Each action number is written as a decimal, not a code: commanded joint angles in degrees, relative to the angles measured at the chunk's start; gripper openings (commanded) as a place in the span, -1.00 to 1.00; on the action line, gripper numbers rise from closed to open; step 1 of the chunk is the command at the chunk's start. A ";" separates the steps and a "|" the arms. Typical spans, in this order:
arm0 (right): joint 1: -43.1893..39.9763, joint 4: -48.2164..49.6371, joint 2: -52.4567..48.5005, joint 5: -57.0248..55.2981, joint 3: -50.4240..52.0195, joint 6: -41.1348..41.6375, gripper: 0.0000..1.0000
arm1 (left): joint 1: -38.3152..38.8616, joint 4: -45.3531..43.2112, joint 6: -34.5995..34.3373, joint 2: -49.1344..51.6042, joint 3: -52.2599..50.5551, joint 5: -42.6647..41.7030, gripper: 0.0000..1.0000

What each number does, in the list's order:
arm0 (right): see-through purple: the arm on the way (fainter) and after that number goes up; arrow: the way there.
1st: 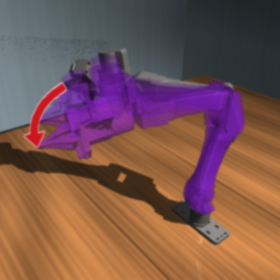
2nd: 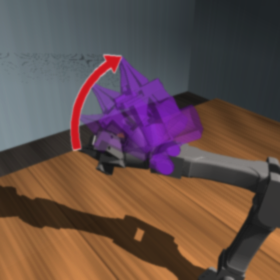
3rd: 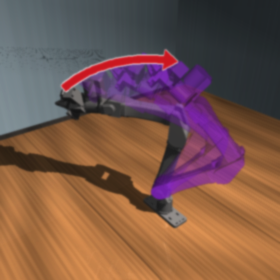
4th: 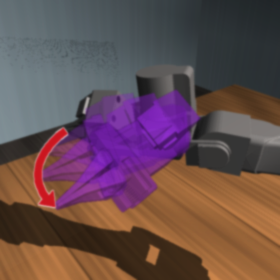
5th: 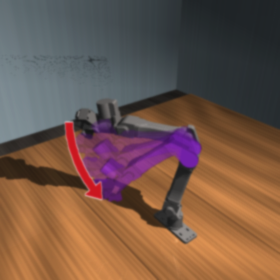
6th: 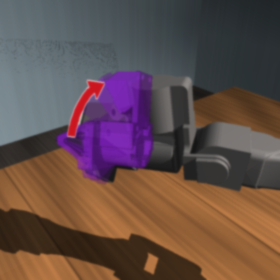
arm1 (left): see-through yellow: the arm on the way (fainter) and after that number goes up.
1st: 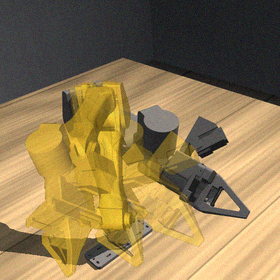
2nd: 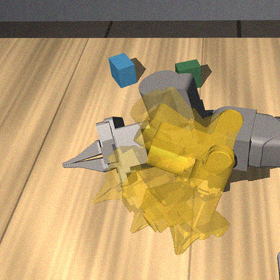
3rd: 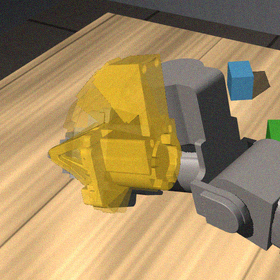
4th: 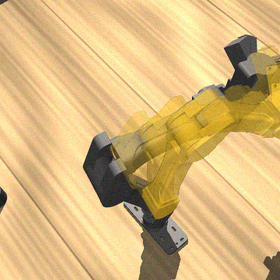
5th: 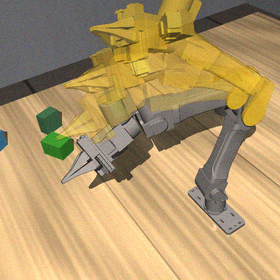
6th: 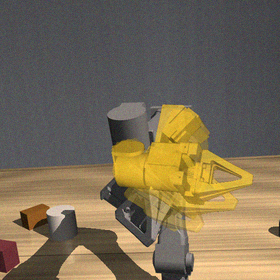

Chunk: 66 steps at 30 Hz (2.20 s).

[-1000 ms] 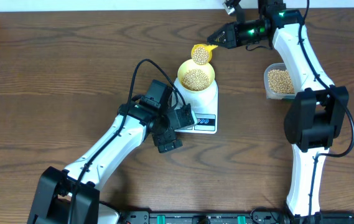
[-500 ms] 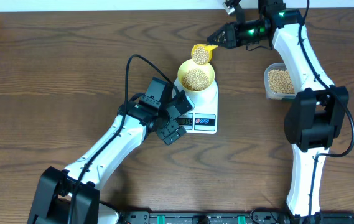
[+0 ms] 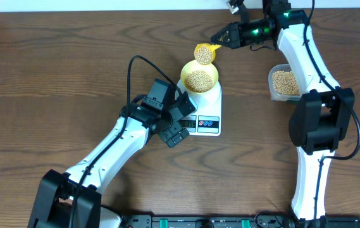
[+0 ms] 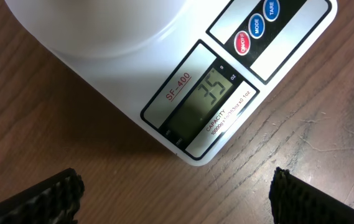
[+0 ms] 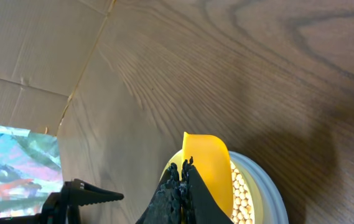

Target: Scoop item into bowl and weigh 50g on scale

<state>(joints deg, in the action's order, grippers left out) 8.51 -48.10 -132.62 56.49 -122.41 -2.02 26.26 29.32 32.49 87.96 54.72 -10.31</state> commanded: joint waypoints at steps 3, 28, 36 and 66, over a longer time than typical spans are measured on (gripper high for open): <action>0.37 1.05 1.16 0.39 -0.63 0.26 -0.98 | -0.20 -0.35 -0.87 -0.20 -0.13 0.52 0.95; 0.35 1.60 1.16 0.37 -0.66 0.22 -0.98 | -2.54 0.31 4.79 -0.20 -0.13 -4.74 0.96; 0.35 1.60 1.16 0.33 -0.63 -0.83 -0.98 | -2.73 0.66 5.09 -0.20 -0.13 -6.43 0.96; -0.28 1.64 1.16 0.35 -0.66 -3.34 -0.98 | -2.73 2.75 10.36 -0.20 -0.13 -11.13 0.96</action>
<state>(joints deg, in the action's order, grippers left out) 8.49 -46.61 -132.62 56.47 -122.41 -3.01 23.68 31.77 42.09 87.96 54.72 -20.69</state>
